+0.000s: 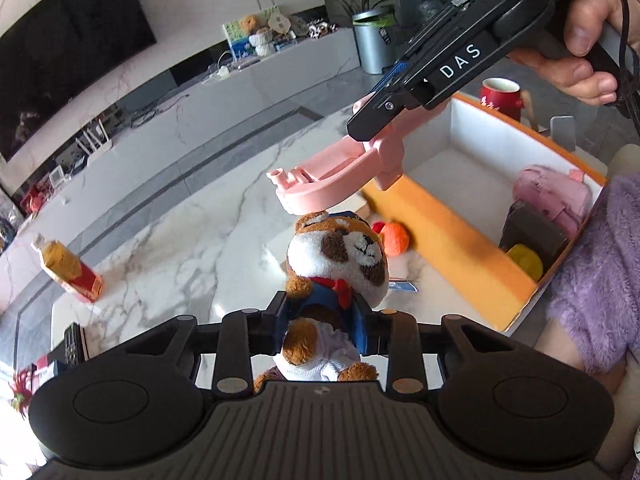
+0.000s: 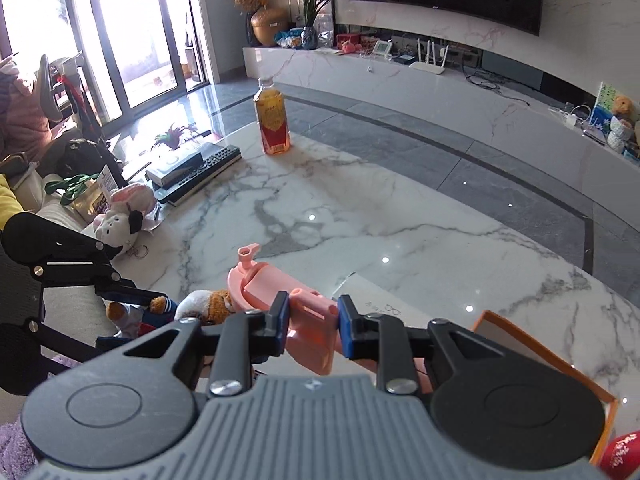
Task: Organize objects
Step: 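Lift the doll and pink selfie stick and carry both over the orange box, then lower the doll into the box with the left gripper while the right drops the selfie stick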
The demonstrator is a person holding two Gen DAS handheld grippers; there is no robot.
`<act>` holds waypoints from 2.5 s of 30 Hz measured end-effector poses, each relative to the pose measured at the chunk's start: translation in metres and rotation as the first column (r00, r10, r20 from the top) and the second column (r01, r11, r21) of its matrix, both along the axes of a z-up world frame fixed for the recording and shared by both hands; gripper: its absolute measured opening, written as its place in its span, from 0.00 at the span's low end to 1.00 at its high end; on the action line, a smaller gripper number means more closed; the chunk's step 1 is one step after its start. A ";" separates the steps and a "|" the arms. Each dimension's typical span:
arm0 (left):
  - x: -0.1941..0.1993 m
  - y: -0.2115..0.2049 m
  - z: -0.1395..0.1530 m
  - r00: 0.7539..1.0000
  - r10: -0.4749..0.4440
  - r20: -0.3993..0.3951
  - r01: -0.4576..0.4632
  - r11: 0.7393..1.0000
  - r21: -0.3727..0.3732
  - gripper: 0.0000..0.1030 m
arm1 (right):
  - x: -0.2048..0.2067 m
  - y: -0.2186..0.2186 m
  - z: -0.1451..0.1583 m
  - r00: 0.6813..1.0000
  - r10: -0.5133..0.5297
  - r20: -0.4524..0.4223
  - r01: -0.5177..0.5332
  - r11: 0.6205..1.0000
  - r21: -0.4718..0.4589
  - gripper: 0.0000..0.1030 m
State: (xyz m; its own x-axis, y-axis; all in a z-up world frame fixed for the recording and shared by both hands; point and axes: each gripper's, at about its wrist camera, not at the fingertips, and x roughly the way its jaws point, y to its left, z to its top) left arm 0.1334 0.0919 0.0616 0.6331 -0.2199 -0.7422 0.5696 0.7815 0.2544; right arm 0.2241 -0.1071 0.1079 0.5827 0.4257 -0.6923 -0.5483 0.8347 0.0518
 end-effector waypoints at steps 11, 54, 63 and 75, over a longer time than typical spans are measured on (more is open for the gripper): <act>0.007 -0.122 0.006 0.951 -0.306 0.035 0.306 0.952 0.001 0.36 | -0.048 -0.118 0.034 0.980 -0.187 0.067 0.187 0.982 0.010 0.26; 0.086 -0.213 -0.177 0.609 -0.684 -0.402 0.791 0.562 0.243 0.44 | 0.118 -0.167 -0.156 0.935 -0.216 -0.282 0.210 0.976 -0.053 0.26; 0.082 -0.211 -0.168 0.645 -0.679 -0.351 0.762 0.610 0.219 0.66 | 0.127 -0.173 -0.160 0.921 -0.249 -0.299 0.241 0.968 -0.063 0.28; 0.074 -0.190 -0.136 0.745 -0.626 -0.229 0.663 0.731 0.159 0.67 | 0.105 -0.166 -0.125 0.949 -0.246 -0.198 0.223 0.966 -0.133 0.32</act>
